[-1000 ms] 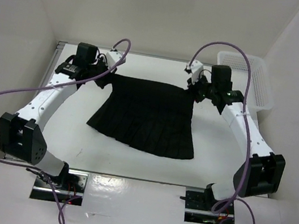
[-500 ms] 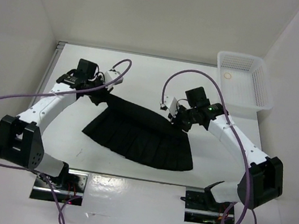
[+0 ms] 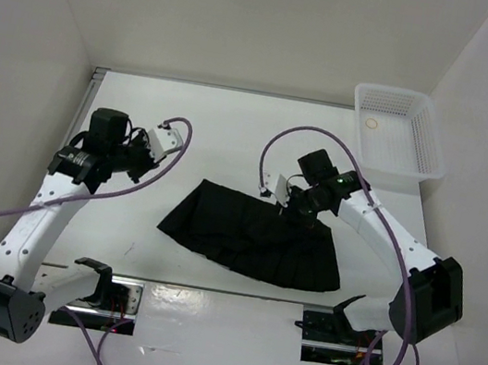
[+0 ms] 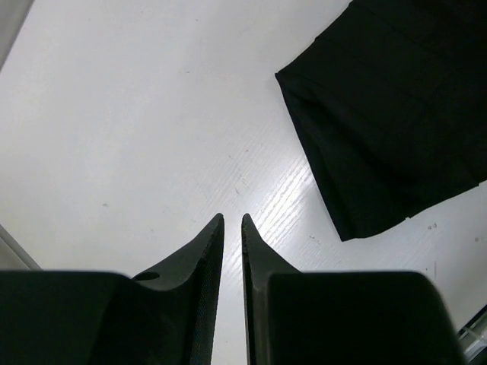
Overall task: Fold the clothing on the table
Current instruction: Fold the skirt
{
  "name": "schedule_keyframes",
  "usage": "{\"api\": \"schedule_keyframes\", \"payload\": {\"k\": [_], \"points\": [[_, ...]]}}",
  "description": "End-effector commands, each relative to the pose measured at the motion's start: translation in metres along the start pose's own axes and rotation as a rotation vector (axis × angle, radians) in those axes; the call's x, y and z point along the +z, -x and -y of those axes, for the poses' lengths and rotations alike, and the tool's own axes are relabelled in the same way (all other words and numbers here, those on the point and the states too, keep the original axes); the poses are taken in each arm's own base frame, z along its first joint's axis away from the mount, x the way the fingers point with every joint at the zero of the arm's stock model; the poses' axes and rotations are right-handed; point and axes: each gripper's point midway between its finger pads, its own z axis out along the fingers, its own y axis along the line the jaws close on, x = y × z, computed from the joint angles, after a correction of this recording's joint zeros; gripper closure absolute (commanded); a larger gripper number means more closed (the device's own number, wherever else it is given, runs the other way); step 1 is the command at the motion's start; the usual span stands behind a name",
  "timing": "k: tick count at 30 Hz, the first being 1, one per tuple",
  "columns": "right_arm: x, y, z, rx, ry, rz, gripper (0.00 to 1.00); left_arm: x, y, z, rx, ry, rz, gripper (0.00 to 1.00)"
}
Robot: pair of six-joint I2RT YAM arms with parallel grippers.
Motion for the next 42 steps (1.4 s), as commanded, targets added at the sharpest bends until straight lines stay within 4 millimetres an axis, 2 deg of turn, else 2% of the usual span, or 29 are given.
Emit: {"api": "schedule_keyframes", "payload": {"k": [1,3,4,6,7,9,10,13,14,15,16,17,19,20,21,25,30,34,36,39,42], "points": [[-0.007,0.007,-0.02,-0.071,0.059,0.003,1.0,-0.003,-0.005,0.012,0.034,-0.052,0.001,0.78],[-0.004,0.005,-0.036,-0.085,0.107,-0.036,1.0,-0.007,-0.007,0.017,0.016,-0.047,0.007,0.78],[0.001,0.0,-0.042,-0.09,0.138,-0.071,0.8,-0.007,-0.007,0.017,0.019,-0.041,0.013,0.77],[0.007,-0.01,-0.056,-0.108,0.196,-0.157,0.58,-0.008,-0.01,0.02,0.007,-0.042,0.012,0.77],[0.007,-0.012,-0.057,-0.103,0.21,-0.172,0.48,-0.01,-0.008,0.017,0.002,-0.021,0.018,0.77],[0.005,-0.016,-0.062,-0.089,0.246,-0.209,0.42,-0.011,-0.01,0.017,-0.008,-0.01,0.013,0.76],[0.005,-0.016,-0.065,-0.095,0.275,-0.21,0.29,-0.014,-0.008,0.015,-0.022,0.01,0.024,0.76],[-0.003,0.004,-0.067,-0.105,0.299,-0.14,0.22,-0.021,-0.001,0.008,-0.069,0.063,0.042,0.72],[-0.009,0.02,-0.064,-0.114,0.293,-0.08,0.19,-0.026,0.003,0.006,-0.083,0.083,0.053,0.72],[-0.012,0.027,-0.066,-0.114,0.306,-0.054,0.17,-0.029,0.009,0.003,-0.091,0.098,0.075,0.72],[-0.019,0.035,-0.067,-0.131,0.307,-0.017,0.15,-0.03,0.01,0.0,-0.133,0.12,0.075,0.7],[-0.027,0.051,-0.066,-0.143,0.305,0.045,0.11,-0.037,0.019,-0.007,-0.148,0.164,0.109,0.66],[-0.036,0.059,-0.072,-0.168,0.342,0.082,0.1,-0.045,0.024,-0.013,-0.214,0.212,0.128,0.61],[-0.043,0.068,-0.074,-0.182,0.355,0.118,0.1,-0.056,0.033,-0.017,-0.229,0.249,0.165,0.57],[-0.047,0.069,-0.075,-0.181,0.356,0.117,0.1,-0.062,0.038,-0.02,-0.245,0.269,0.182,0.56],[-0.044,0.069,-0.076,-0.168,0.354,0.106,0.09,-0.079,0.042,-0.023,-0.329,0.322,0.235,0.46],[-0.015,0.052,-0.058,-0.099,0.271,0.022,0.09,-0.063,0.022,-0.019,-0.361,0.309,0.194,0.44],[0.011,0.038,-0.052,-0.059,0.251,-0.034,0.09,-0.047,0.01,-0.015,-0.38,0.272,0.147,0.44],[0.024,0.025,-0.054,-0.038,0.296,-0.087,0.09,-0.041,0.007,-0.012,-0.385,0.252,0.135,0.44],[0.032,0.007,-0.062,-0.027,0.411,-0.186,0.09,-0.036,0.002,-0.01,-0.392,0.243,0.117,0.44],[0.028,-0.009,-0.071,0.008,0.511,-0.266,0.09,-0.034,-0.001,-0.008,-0.376,0.231,0.111,0.44]]}}
